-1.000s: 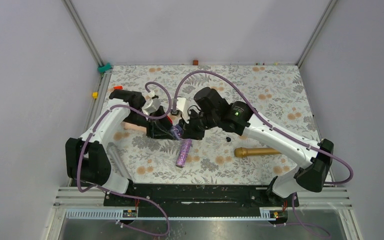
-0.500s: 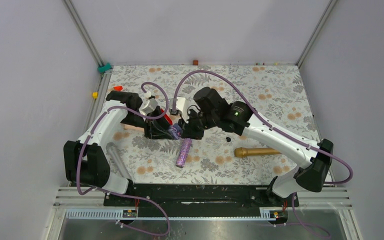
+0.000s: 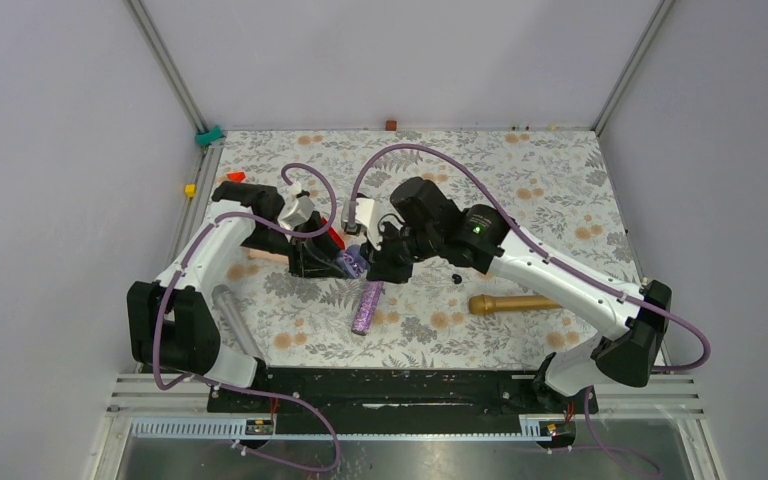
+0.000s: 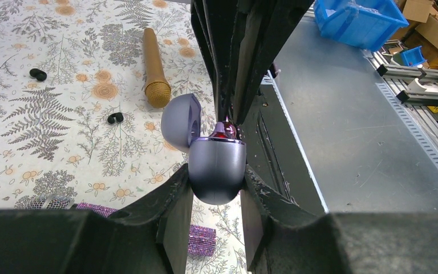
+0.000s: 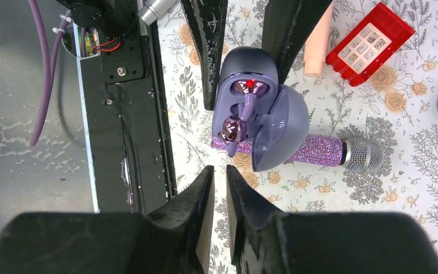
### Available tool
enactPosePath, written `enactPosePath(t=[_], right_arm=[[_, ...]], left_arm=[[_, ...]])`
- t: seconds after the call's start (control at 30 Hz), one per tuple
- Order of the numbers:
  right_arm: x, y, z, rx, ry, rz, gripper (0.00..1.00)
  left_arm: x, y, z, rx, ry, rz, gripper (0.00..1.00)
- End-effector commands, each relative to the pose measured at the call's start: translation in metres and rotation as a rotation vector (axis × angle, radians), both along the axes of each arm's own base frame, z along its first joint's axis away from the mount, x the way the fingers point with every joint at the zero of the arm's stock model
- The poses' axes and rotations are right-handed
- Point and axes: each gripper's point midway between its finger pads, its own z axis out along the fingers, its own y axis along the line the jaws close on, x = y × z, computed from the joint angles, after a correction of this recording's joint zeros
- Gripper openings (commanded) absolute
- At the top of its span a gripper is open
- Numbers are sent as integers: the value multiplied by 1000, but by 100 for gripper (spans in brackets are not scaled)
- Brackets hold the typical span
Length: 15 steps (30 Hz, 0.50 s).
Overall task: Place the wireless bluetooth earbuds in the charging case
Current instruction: Place the earbud in the charging case.
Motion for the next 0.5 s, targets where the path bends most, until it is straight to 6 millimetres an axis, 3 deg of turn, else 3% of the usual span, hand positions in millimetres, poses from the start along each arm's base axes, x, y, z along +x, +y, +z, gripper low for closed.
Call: enactPosePath(t=[0.0,0.17,0.47], right_arm=[[-6,0,10,15,-14,9,22],[-9,-5,24,28,-56,51,28],[-28,-32,43,3,-329,401,54]], left_arm=[[2,-7,29,-140,12,35,0],[3,-7,28,-138,21,35,0],[1,-9,26,-136,32,23,0]])
